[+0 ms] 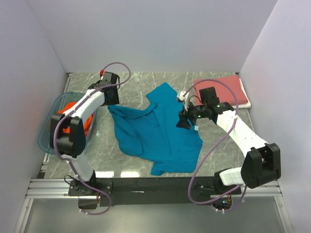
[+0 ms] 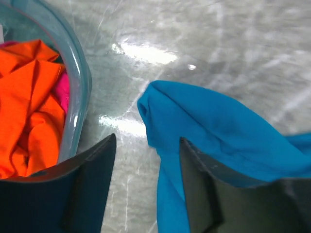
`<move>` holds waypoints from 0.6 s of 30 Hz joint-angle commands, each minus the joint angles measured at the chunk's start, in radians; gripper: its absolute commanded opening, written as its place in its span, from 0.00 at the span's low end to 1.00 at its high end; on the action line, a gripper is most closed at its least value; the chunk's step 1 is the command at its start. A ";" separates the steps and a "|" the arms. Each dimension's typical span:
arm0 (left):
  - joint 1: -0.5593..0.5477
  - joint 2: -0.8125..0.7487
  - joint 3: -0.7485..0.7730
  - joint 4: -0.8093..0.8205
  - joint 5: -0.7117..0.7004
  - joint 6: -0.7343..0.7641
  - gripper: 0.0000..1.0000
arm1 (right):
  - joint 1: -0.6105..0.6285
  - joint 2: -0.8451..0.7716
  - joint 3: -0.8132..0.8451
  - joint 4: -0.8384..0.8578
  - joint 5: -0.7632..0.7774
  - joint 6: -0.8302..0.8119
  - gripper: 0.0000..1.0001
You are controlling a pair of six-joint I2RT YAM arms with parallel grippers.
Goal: Fold and stack the t-shirts
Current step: Flatten the tshirt out
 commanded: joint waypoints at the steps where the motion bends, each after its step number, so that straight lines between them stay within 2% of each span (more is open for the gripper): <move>1: -0.007 -0.157 0.010 0.029 0.074 0.037 0.61 | 0.035 -0.006 -0.008 -0.106 -0.098 -0.197 0.64; 3: -0.007 -0.280 -0.030 0.066 0.135 0.055 0.64 | 0.070 -0.011 -0.024 -0.167 -0.128 -0.282 0.64; 4: -0.005 -0.326 -0.085 0.087 0.181 0.061 0.66 | 0.128 -0.019 -0.048 -0.184 -0.125 -0.369 0.63; 5: -0.005 -0.420 -0.117 0.129 0.265 0.060 0.68 | 0.168 -0.025 -0.065 -0.195 -0.094 -0.401 0.63; 6: -0.005 -0.468 -0.156 0.147 0.314 0.040 0.74 | 0.207 -0.037 -0.086 -0.195 -0.065 -0.424 0.63; 7: -0.005 -0.514 -0.246 0.164 0.356 0.022 0.79 | 0.295 -0.061 -0.140 -0.185 -0.034 -0.469 0.63; 8: -0.005 -0.594 -0.298 0.207 0.458 0.003 0.83 | 0.335 -0.078 -0.169 -0.175 -0.002 -0.484 0.63; 9: -0.005 -0.623 -0.346 0.207 0.502 -0.041 0.83 | 0.372 -0.095 -0.201 -0.153 0.066 -0.501 0.63; 12: -0.008 -0.714 -0.521 0.220 0.666 -0.131 0.82 | 0.500 -0.158 -0.294 -0.125 0.144 -0.518 0.64; 13: -0.017 -0.740 -0.606 0.230 0.697 -0.156 0.81 | 0.523 -0.184 -0.321 -0.117 0.150 -0.515 0.64; 15: -0.064 -0.820 -0.682 0.264 0.726 -0.227 0.79 | 0.601 -0.215 -0.343 -0.102 0.179 -0.509 0.64; 17: -0.117 -0.881 -0.748 0.264 0.699 -0.271 0.78 | 0.665 -0.230 -0.381 -0.073 0.217 -0.475 0.64; 18: -0.179 -0.892 -0.757 0.250 0.645 -0.308 0.78 | 0.717 -0.230 -0.393 -0.042 0.260 -0.454 0.64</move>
